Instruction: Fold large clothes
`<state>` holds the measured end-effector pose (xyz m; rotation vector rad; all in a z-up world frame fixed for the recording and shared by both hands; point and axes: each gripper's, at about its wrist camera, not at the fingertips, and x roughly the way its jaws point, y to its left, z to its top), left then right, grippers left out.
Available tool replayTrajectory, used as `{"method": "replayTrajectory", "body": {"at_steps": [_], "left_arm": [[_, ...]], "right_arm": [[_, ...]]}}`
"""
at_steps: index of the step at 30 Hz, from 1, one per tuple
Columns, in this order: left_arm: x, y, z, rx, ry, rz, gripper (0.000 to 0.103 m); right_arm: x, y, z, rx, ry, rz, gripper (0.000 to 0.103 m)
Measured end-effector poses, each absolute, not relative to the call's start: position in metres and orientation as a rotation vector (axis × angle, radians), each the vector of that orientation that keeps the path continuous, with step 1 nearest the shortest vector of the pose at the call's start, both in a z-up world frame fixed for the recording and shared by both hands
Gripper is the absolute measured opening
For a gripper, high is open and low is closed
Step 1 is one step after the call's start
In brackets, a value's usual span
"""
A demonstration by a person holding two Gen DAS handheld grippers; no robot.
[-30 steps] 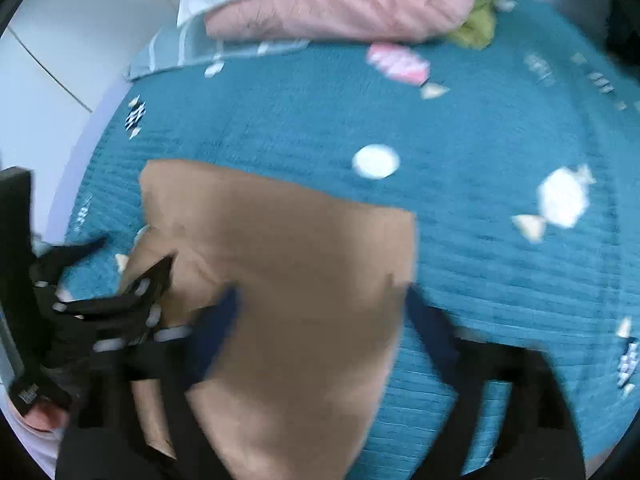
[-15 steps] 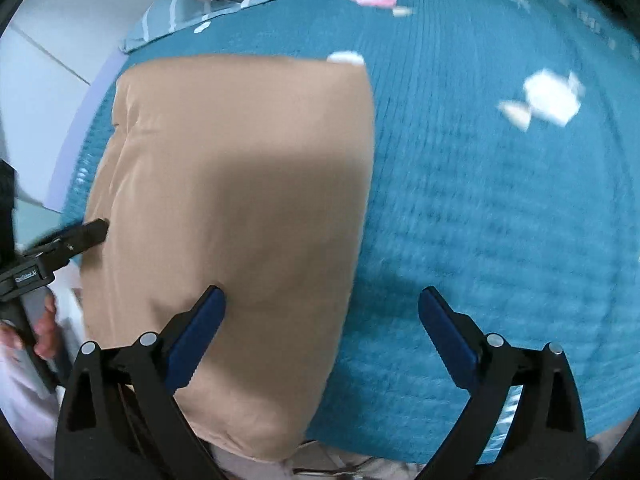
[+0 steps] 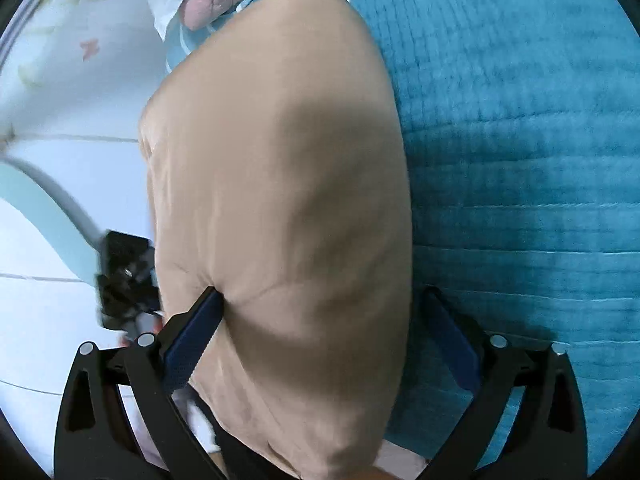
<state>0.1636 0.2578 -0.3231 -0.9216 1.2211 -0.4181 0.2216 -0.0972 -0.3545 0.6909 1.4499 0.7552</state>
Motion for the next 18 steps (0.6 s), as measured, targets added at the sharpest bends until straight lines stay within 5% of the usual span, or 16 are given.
{"method": "replayTrajectory", "body": {"at_steps": [13, 15, 18], "left_arm": [[0.16, 0.232, -0.314, -0.723, 1.231, -0.394, 0.095], [0.15, 0.227, -0.306, -0.675, 1.174, -0.364, 0.068], [0.139, 0.227, -0.296, -0.631, 1.143, -0.323, 0.054]], "right_arm": [[0.221, -0.054, -0.345, 0.738, 1.313, 0.748, 0.092], [0.213, -0.052, -0.33, 0.679, 1.269, 0.728, 0.078], [0.207, -0.043, -0.303, 0.601, 1.203, 0.768, 0.057]]}}
